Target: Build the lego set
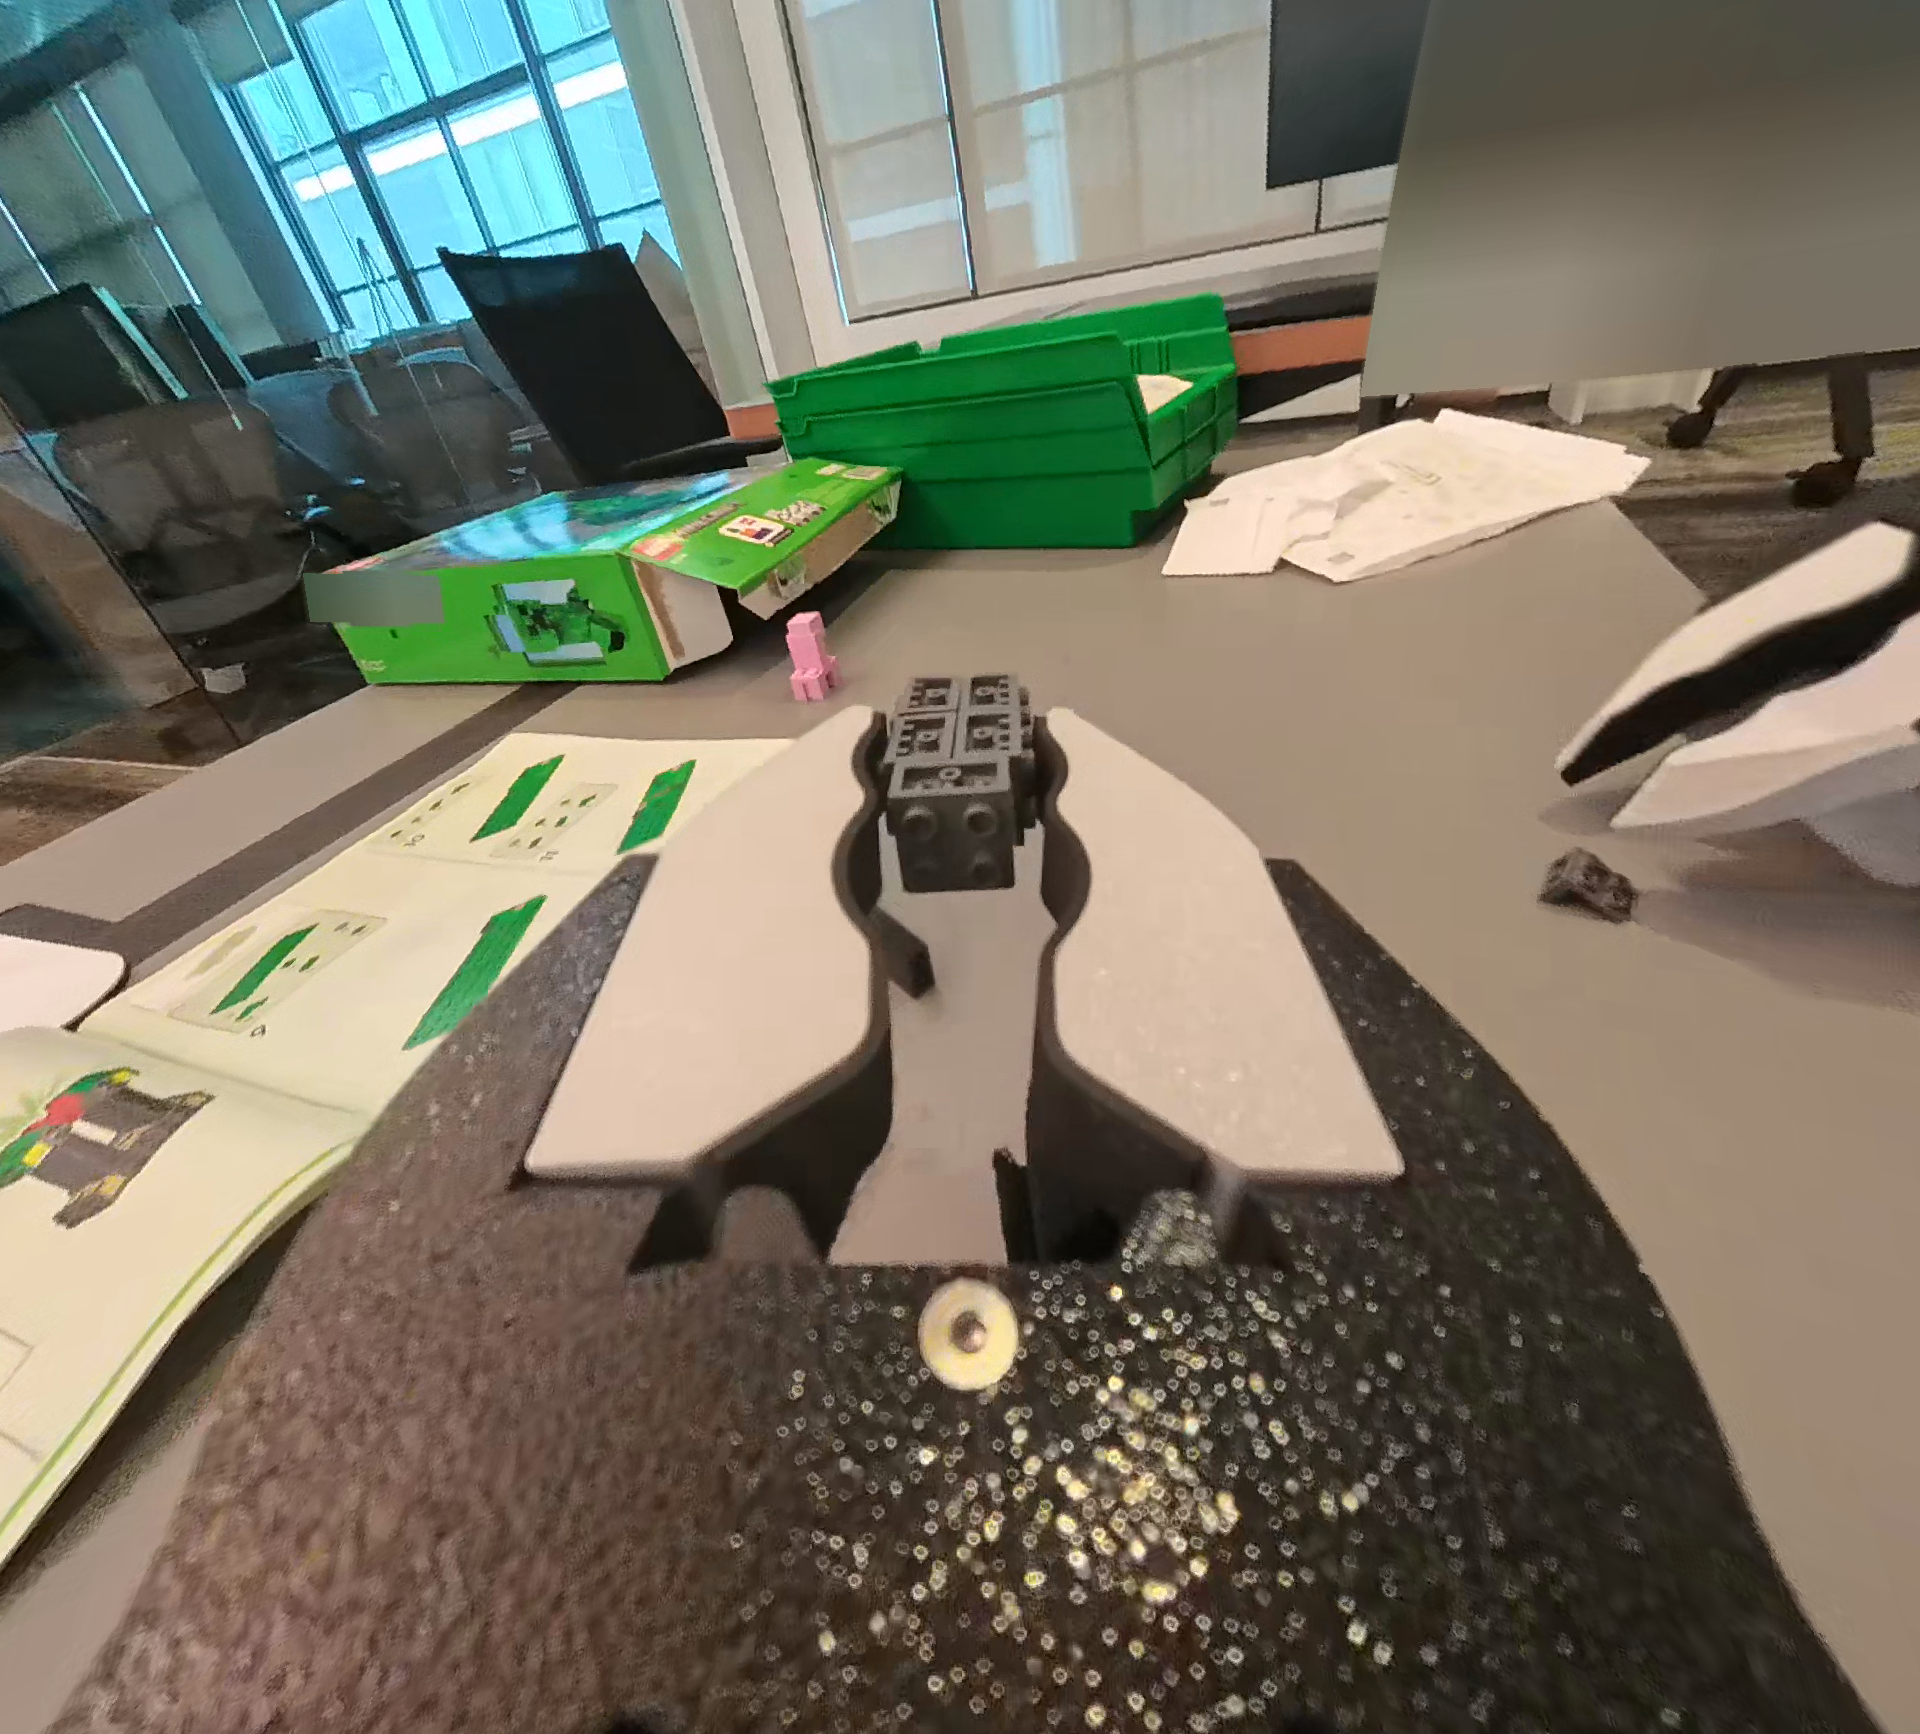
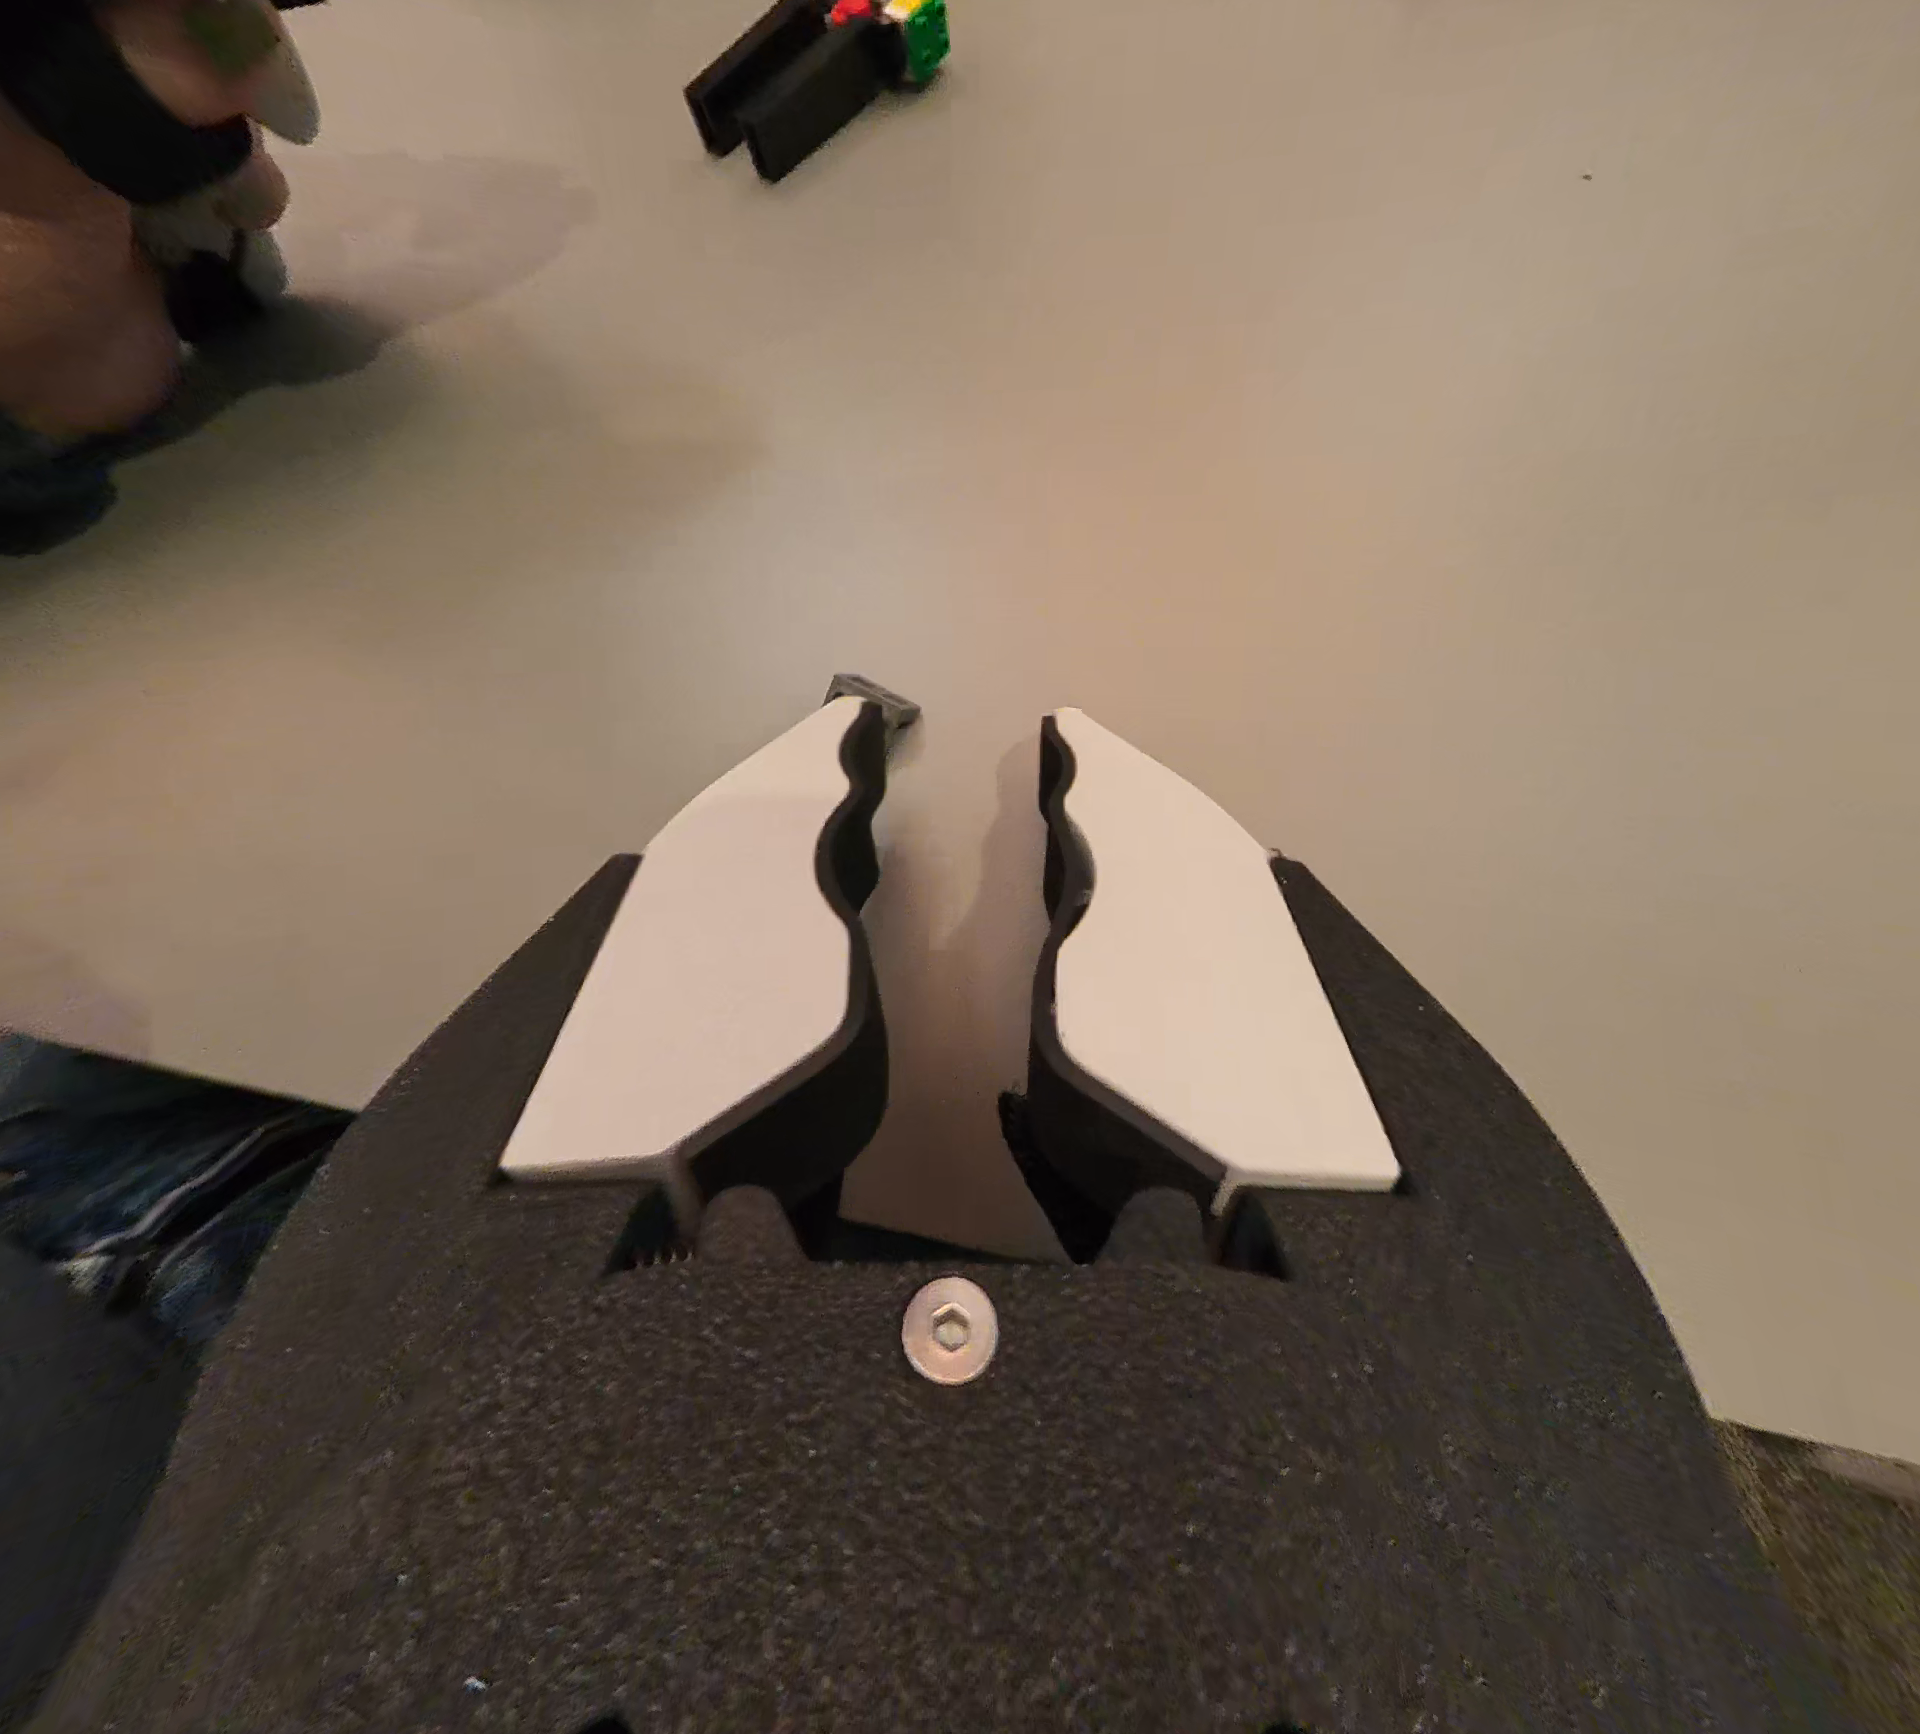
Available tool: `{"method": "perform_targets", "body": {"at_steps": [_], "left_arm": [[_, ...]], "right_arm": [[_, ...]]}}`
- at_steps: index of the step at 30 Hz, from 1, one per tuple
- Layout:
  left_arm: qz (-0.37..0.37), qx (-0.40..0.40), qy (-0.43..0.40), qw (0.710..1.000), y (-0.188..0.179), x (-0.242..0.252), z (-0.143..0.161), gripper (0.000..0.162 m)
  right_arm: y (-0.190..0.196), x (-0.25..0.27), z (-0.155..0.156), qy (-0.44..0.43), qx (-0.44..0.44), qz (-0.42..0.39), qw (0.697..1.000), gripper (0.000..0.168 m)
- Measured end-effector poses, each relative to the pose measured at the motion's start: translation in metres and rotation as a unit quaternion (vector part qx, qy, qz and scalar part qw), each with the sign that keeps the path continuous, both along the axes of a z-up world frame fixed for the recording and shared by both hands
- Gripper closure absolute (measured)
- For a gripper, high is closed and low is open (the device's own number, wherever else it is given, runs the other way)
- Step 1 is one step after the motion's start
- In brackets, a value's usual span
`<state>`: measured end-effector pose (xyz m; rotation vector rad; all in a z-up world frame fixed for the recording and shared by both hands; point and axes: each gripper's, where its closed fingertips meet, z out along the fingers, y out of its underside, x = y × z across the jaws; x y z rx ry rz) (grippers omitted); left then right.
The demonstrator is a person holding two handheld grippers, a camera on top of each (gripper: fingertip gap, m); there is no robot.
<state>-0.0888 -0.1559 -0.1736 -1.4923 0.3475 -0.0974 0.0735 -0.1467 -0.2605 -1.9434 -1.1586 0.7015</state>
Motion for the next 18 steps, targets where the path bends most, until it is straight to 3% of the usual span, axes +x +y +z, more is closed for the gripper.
{"method": "perform_targets", "body": {"at_steps": [5, 10, 18], "left_arm": [[-0.025, 0.006, 0.018, 1.000, 0.011, 0.011, -0.001, 0.136], [-0.059, 0.017, 0.033, 0.998, -0.003, 0.027, 0.001, 0.136], [-0.063, 0.030, 0.021, 0.997, -0.008, 0.025, 0.010, 0.136]], "right_arm": [[-0.006, -0.006, -0.001, -0.012, 0.006, -0.050, 0.999, 0.143], [-0.011, -0.006, 0.001, -0.021, 0.006, -0.098, 0.995, 0.143], [-0.017, -0.014, -0.008, -0.069, 0.027, -0.106, 0.992, 0.151]]}}
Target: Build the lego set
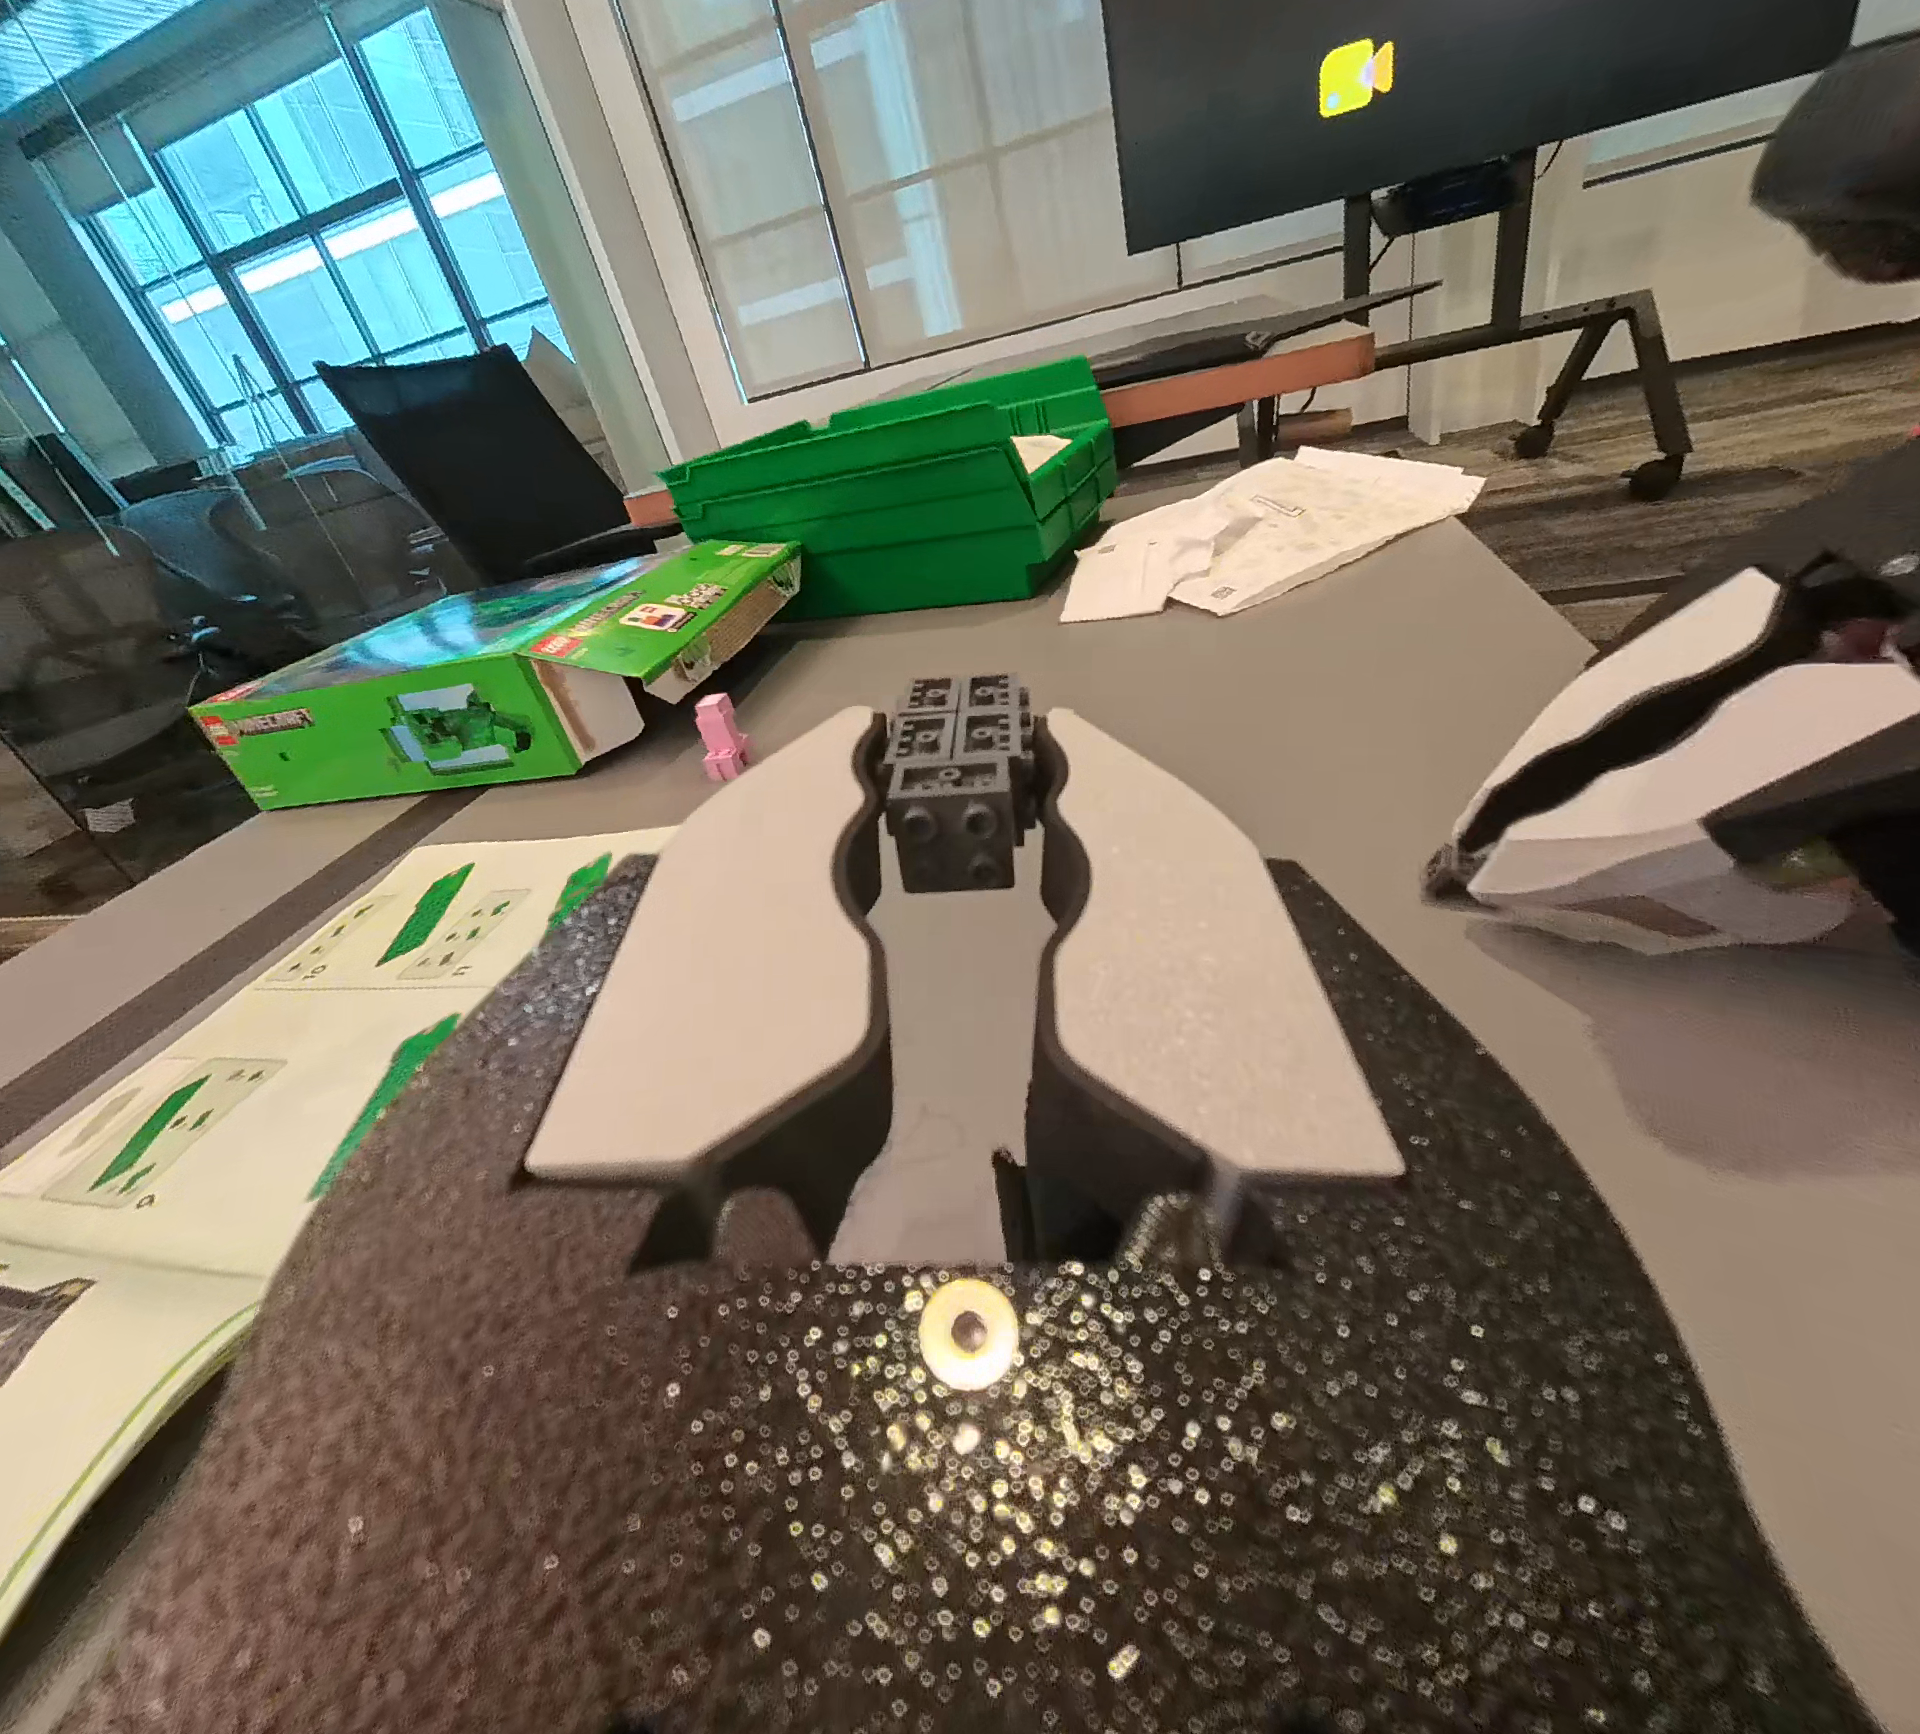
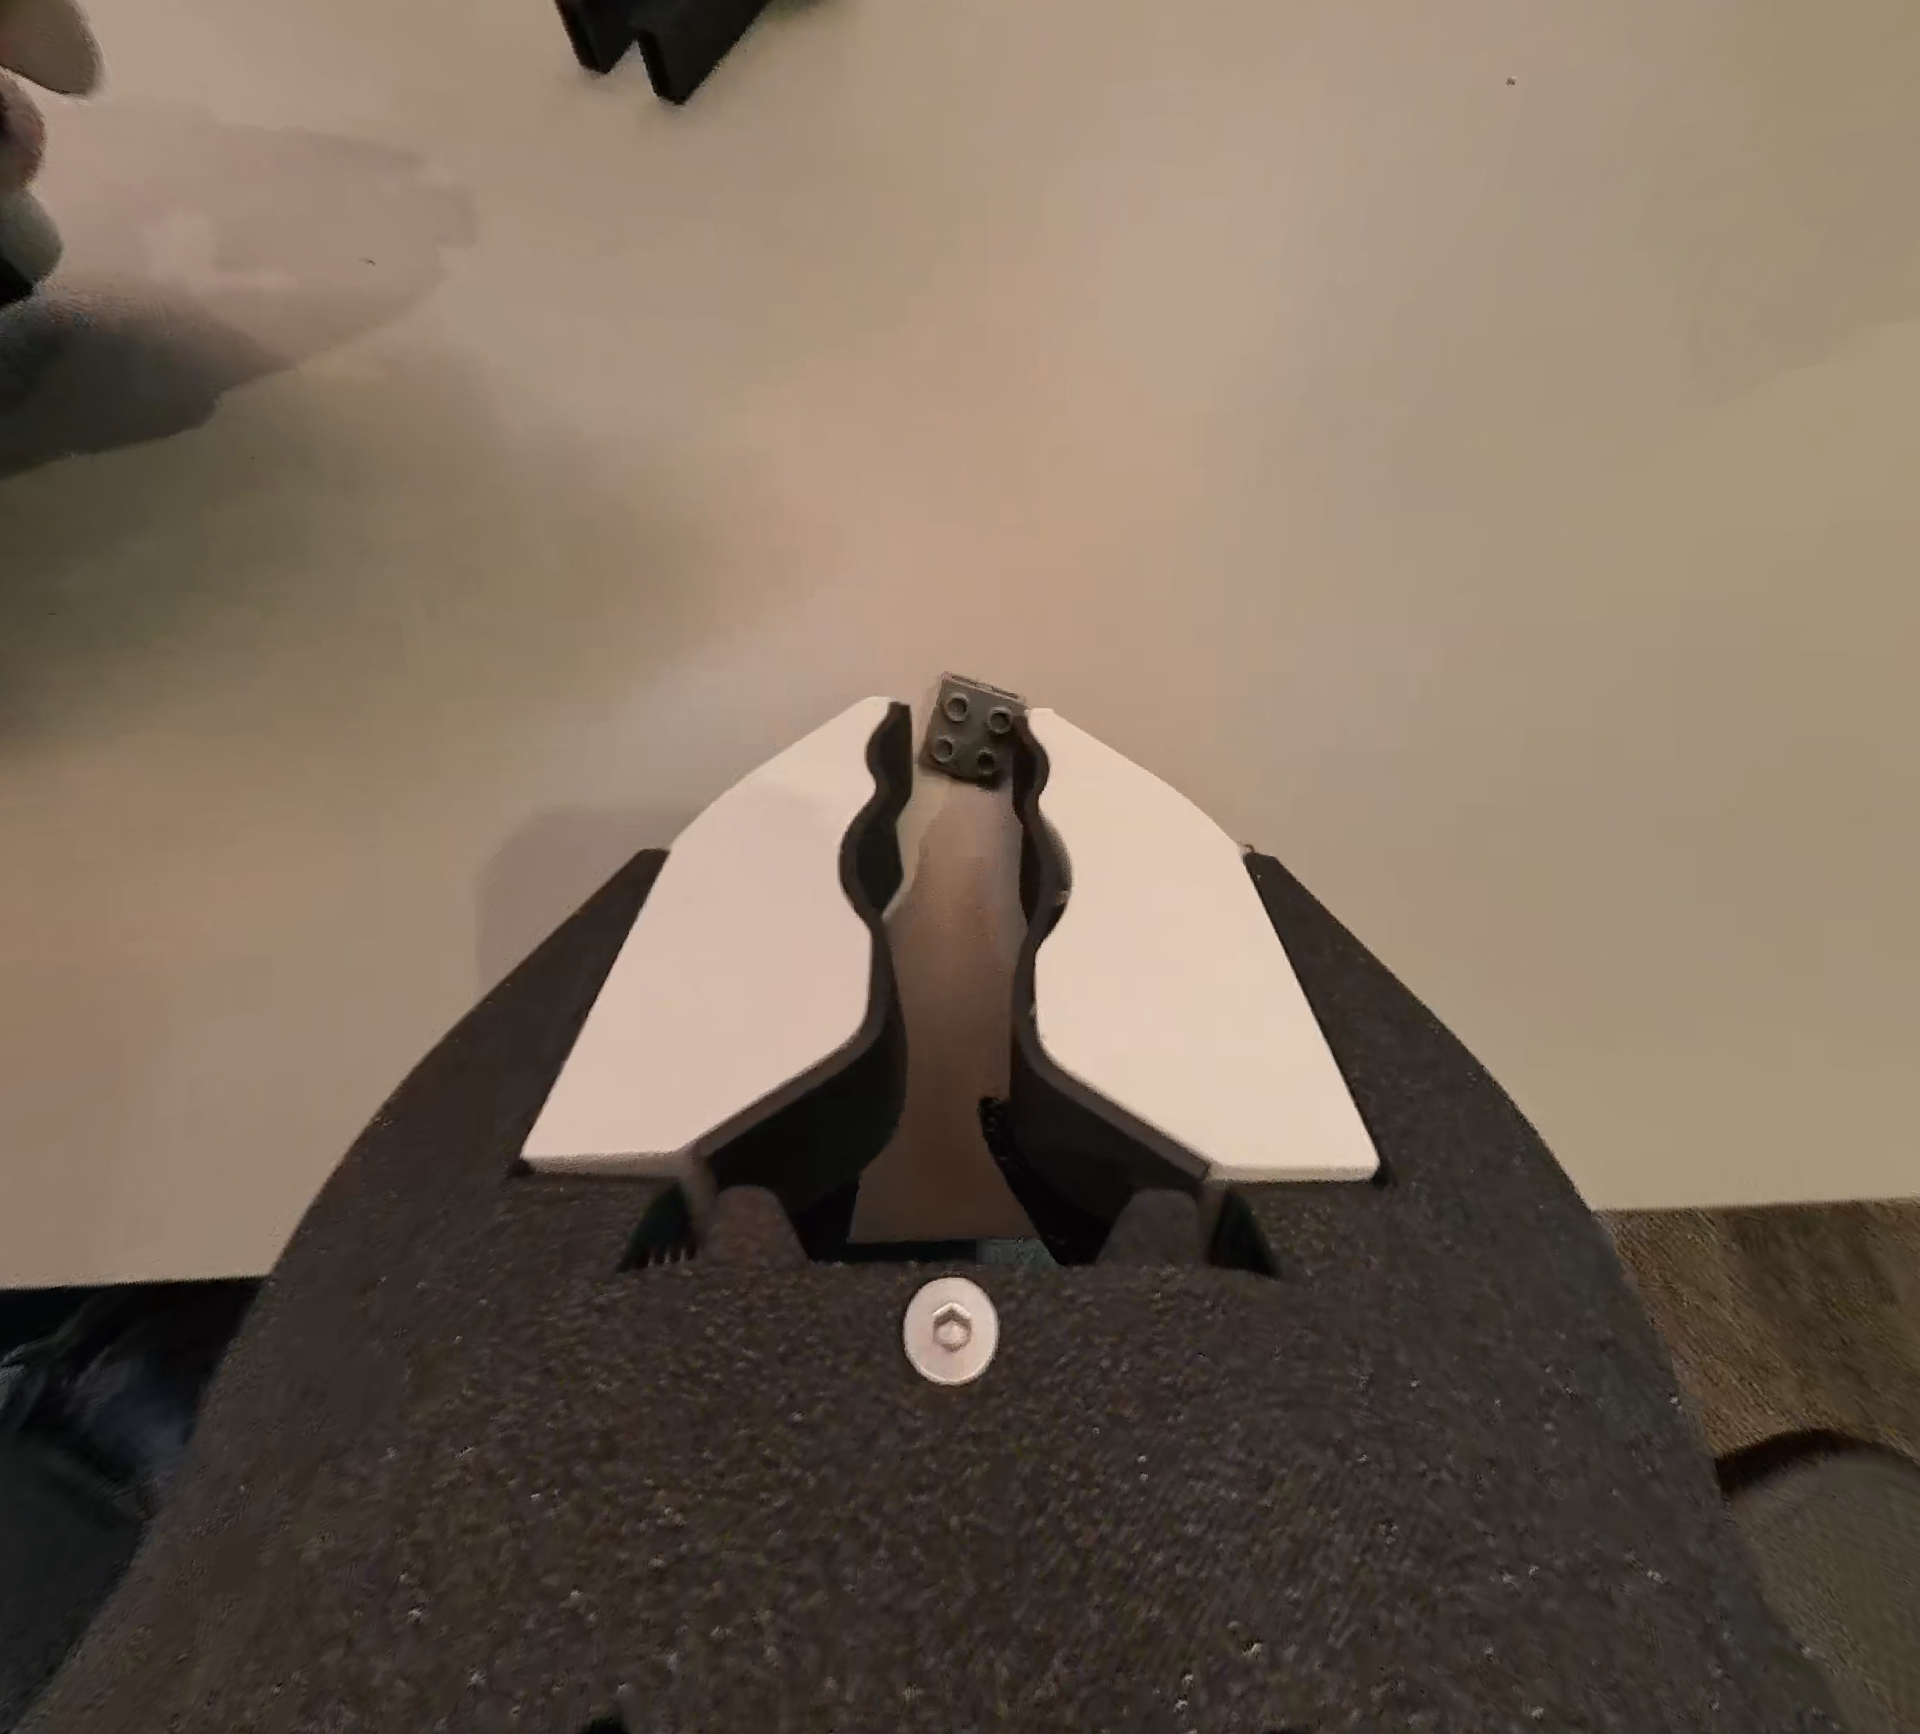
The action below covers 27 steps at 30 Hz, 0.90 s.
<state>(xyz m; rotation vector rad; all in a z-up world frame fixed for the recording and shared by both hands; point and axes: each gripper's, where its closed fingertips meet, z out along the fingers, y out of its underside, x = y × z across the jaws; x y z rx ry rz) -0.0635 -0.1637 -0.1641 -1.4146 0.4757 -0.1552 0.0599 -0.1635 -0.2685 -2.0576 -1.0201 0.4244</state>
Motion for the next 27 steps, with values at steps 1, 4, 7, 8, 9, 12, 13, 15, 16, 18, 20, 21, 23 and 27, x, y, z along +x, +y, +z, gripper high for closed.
{"method": "perform_targets", "body": {"at_steps": [1, 4, 7, 8, 9, 12, 13, 15, 16, 18, 20, 21, 23, 27], "left_arm": [[0.001, 0.002, -0.002, 1.000, 0.000, -0.001, 0.001, 0.136], [0.000, 0.002, -0.016, 1.000, -0.001, -0.005, 0.004, 0.136], [-0.005, -0.001, -0.025, 1.000, -0.001, -0.007, 0.005, 0.136], [-0.009, -0.003, -0.026, 1.000, -0.001, -0.007, 0.005, 0.136], [-0.016, -0.004, -0.026, 1.000, -0.001, -0.007, 0.005, 0.136], [-0.063, -0.020, -0.023, 0.998, -0.004, -0.008, 0.002, 0.136], [-0.086, -0.029, -0.029, 0.995, -0.005, -0.009, 0.001, 0.136], [-0.152, -0.045, -0.063, 0.985, -0.012, -0.012, 0.004, 0.137], [-0.190, -0.057, -0.092, 0.976, -0.017, -0.014, 0.006, 0.136], [-0.247, -0.086, -0.150, 0.953, -0.025, -0.025, 0.010, 0.136], [-0.269, -0.112, -0.181, 0.939, -0.029, -0.040, 0.008, 0.137], [-0.268, -0.116, -0.187, 0.938, -0.029, -0.047, 0.008, 0.137], [-0.270, -0.106, -0.203, 0.935, -0.033, -0.059, 0.013, 0.137], [-0.256, -0.075, -0.244, 0.932, -0.036, -0.082, 0.024, 0.137]], "right_arm": [[0.001, 0.001, 0.000, -0.005, 0.001, -0.003, 1.000, 0.152], [0.002, 0.000, -0.001, -0.015, 0.002, -0.003, 1.000, 0.152], [0.003, -0.001, -0.002, -0.021, -0.003, 0.001, 1.000, 0.154], [0.004, -0.002, -0.002, -0.019, -0.005, 0.002, 1.000, 0.154], [0.006, -0.002, -0.002, -0.017, -0.005, 0.005, 1.000, 0.155], [0.010, -0.008, 0.003, 0.005, 0.004, 0.029, 1.000, 0.155], [0.013, -0.012, 0.008, 0.017, 0.013, 0.036, 0.999, 0.155], [0.013, -0.028, 0.022, 0.053, 0.036, 0.082, 0.995, 0.155], [0.012, -0.040, 0.031, 0.075, 0.051, 0.109, 0.990, 0.155], [0.011, -0.068, 0.053, 0.125, 0.089, 0.177, 0.972, 0.155], [0.004, -0.100, 0.077, 0.179, 0.119, 0.251, 0.944, 0.155], [0.002, -0.115, 0.089, 0.203, 0.138, 0.279, 0.928, 0.155], [-0.005, -0.144, 0.108, 0.241, 0.167, 0.338, 0.895, 0.155], [-0.017, -0.193, 0.135, 0.289, 0.191, 0.414, 0.842, 0.155]]}}
